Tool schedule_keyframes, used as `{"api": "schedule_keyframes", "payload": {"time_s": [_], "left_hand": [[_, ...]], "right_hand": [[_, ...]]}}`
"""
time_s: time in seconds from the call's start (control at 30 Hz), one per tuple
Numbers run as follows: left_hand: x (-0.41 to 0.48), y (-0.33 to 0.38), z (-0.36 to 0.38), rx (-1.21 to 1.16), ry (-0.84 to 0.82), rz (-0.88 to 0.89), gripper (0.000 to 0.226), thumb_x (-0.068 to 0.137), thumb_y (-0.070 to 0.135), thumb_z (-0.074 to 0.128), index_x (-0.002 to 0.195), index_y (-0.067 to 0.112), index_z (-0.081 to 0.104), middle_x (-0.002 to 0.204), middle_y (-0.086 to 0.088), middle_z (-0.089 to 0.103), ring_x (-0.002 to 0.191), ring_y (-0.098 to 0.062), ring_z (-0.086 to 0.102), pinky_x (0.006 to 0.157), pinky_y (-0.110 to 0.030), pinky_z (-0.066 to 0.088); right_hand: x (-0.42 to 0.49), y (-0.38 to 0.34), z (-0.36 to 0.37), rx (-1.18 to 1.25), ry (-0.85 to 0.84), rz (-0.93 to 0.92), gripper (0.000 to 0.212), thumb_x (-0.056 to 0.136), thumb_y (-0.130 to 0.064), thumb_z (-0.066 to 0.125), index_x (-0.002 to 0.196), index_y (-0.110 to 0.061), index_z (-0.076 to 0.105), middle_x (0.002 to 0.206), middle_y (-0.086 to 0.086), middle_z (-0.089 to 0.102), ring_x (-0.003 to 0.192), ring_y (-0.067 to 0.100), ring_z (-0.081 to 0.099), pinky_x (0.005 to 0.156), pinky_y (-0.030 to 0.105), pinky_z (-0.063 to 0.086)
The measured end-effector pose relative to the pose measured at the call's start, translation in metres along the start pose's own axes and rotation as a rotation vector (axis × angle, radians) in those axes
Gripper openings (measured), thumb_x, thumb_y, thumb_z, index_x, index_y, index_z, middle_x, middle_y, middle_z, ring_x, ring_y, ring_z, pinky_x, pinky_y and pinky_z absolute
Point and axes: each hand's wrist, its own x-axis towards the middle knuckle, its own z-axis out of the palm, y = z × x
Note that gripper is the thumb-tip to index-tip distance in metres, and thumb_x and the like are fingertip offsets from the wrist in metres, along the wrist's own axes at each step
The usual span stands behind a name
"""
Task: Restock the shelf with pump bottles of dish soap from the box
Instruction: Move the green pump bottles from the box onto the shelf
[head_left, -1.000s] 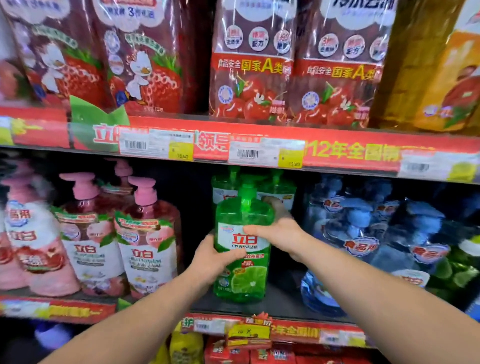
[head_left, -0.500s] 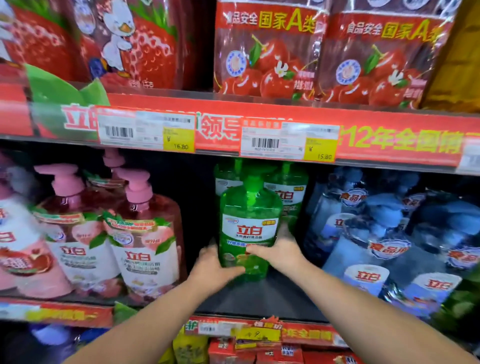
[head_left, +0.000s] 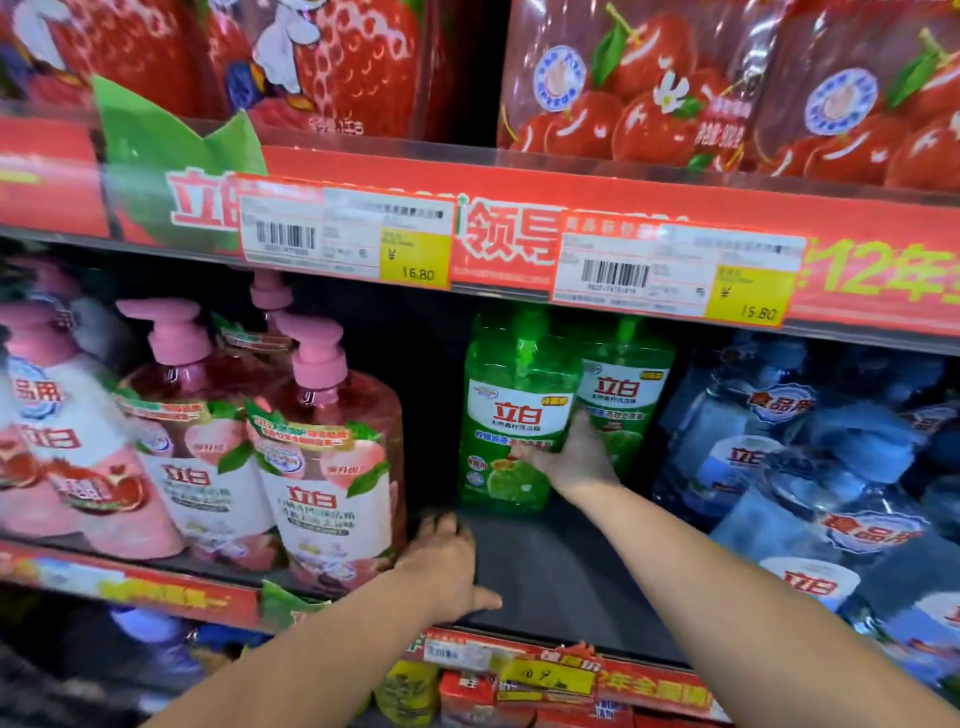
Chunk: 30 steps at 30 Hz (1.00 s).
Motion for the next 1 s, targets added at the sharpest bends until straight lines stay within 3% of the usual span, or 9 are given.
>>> {"api": "schedule_keyframes", "payload": {"time_s": [0.27, 0.57, 0.7, 0.77, 0.9, 1.0], "left_hand": [[0.001, 0.003, -0.004, 0.004, -0.037, -0.003, 0.091, 0.081, 0.055, 0.059, 0.144, 0.0, 0.022, 0.146, -0.016, 0.023, 0.138, -0.034, 0.016, 0.115, -0.041, 0.023], [0.0, 0.001, -0.004, -0.012, -0.045, -0.01, 0.091, 0.08, 0.056, 0.06, 0.144, 0.003, 0.023, 0.147, -0.013, 0.021, 0.139, -0.032, 0.015, 0.113, -0.042, 0.026], [-0.001, 0.001, -0.005, -0.006, -0.046, -0.016, 0.09, 0.079, 0.056, 0.06, 0.144, 0.004, 0.025, 0.149, -0.013, 0.02, 0.139, -0.031, 0.016, 0.113, -0.041, 0.026], [-0.001, 0.002, -0.006, -0.001, -0.052, -0.02, 0.089, 0.079, 0.057, 0.061, 0.143, 0.005, 0.026, 0.15, -0.013, 0.021, 0.139, -0.031, 0.018, 0.112, -0.041, 0.027], [-0.004, 0.005, -0.013, 0.017, -0.031, -0.036, 0.083, 0.079, 0.057, 0.06, 0.141, 0.008, 0.034, 0.148, -0.013, 0.028, 0.136, -0.031, 0.027, 0.11, -0.04, 0.032], [-0.01, 0.013, -0.02, 0.024, 0.059, -0.028, 0.075, 0.081, 0.056, 0.057, 0.138, 0.012, 0.038, 0.143, -0.011, 0.035, 0.131, -0.031, 0.036, 0.106, -0.041, 0.038]], "right_hand": [[0.004, -0.001, 0.001, -0.03, 0.006, -0.04, 0.077, 0.073, -0.026, 0.08, 0.134, -0.008, 0.036, 0.136, 0.01, 0.051, 0.129, 0.025, 0.045, 0.107, 0.036, 0.034], [0.005, -0.006, 0.007, -0.022, 0.008, 0.007, 0.087, 0.073, -0.03, 0.079, 0.142, -0.012, 0.028, 0.142, 0.009, 0.046, 0.132, 0.028, 0.042, 0.107, 0.041, 0.035], [0.002, -0.011, -0.001, -0.044, -0.043, 0.017, 0.077, 0.076, -0.024, 0.077, 0.138, -0.012, 0.033, 0.14, 0.008, 0.049, 0.131, 0.027, 0.045, 0.108, 0.039, 0.035], [-0.003, -0.014, -0.007, -0.093, -0.047, 0.0, 0.072, 0.078, -0.022, 0.075, 0.137, -0.012, 0.035, 0.141, 0.008, 0.049, 0.131, 0.027, 0.044, 0.108, 0.038, 0.035], [-0.023, -0.013, -0.025, -0.248, -0.09, -0.048, 0.081, 0.082, -0.028, 0.071, 0.147, -0.015, 0.024, 0.147, 0.009, 0.04, 0.131, 0.028, 0.043, 0.109, 0.037, 0.037], [-0.048, -0.005, -0.043, -0.496, -0.197, -0.147, 0.074, 0.089, -0.034, 0.061, 0.149, -0.017, 0.02, 0.152, 0.011, 0.031, 0.137, 0.028, 0.035, 0.111, 0.036, 0.034]]}}
